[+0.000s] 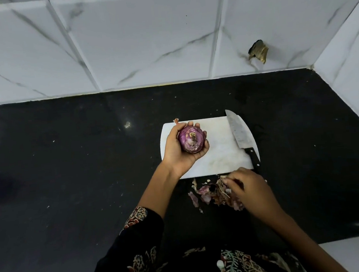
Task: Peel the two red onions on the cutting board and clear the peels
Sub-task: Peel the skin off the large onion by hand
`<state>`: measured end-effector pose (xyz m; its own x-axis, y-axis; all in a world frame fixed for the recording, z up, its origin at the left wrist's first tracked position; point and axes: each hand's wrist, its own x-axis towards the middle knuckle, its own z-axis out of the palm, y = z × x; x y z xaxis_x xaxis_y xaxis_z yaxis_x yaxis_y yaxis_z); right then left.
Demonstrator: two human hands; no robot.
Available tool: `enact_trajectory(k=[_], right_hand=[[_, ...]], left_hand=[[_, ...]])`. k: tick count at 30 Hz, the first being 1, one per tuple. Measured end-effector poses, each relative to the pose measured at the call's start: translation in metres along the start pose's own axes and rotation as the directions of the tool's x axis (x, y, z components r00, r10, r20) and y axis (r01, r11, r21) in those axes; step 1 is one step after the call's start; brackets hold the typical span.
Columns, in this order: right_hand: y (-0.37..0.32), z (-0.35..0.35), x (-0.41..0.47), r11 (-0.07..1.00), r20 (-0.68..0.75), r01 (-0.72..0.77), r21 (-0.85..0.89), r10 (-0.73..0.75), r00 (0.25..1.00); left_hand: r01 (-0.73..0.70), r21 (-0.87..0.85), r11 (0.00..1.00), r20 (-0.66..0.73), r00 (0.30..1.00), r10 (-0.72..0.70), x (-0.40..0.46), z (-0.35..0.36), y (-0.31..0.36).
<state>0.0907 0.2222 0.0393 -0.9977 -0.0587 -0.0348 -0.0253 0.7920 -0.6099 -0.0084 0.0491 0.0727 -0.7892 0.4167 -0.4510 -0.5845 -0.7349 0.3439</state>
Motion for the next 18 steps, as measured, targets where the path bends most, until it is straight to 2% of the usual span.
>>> enact_trajectory(k=[5, 12, 15, 18], right_hand=[[0.001, 0.001, -0.004, 0.998, 0.156, -0.059, -0.023, 0.062, 0.986], [-0.004, -0.005, 0.003, 1.000, 0.142, 0.024, -0.007, -0.023, 0.990], [-0.012, -0.010, 0.009, 0.999, 0.056, 0.036, 0.036, -0.038, 0.998], [-0.026, -0.016, 0.015, 0.984, -0.122, 0.086, 0.155, -0.068, 0.990]], left_hand=[[0.009, -0.028, 1.000, 0.021, 1.000, -0.008, -0.001, 0.001, -0.001], [-0.005, -0.019, 1.000, 0.042, 0.999, 0.006, -0.004, 0.004, 0.001], [-0.006, -0.010, 1.000, 0.033, 0.999, 0.006, -0.004, 0.004, 0.001], [-0.012, 0.012, 1.000, 0.038, 0.999, 0.012, -0.004, 0.005, 0.001]])
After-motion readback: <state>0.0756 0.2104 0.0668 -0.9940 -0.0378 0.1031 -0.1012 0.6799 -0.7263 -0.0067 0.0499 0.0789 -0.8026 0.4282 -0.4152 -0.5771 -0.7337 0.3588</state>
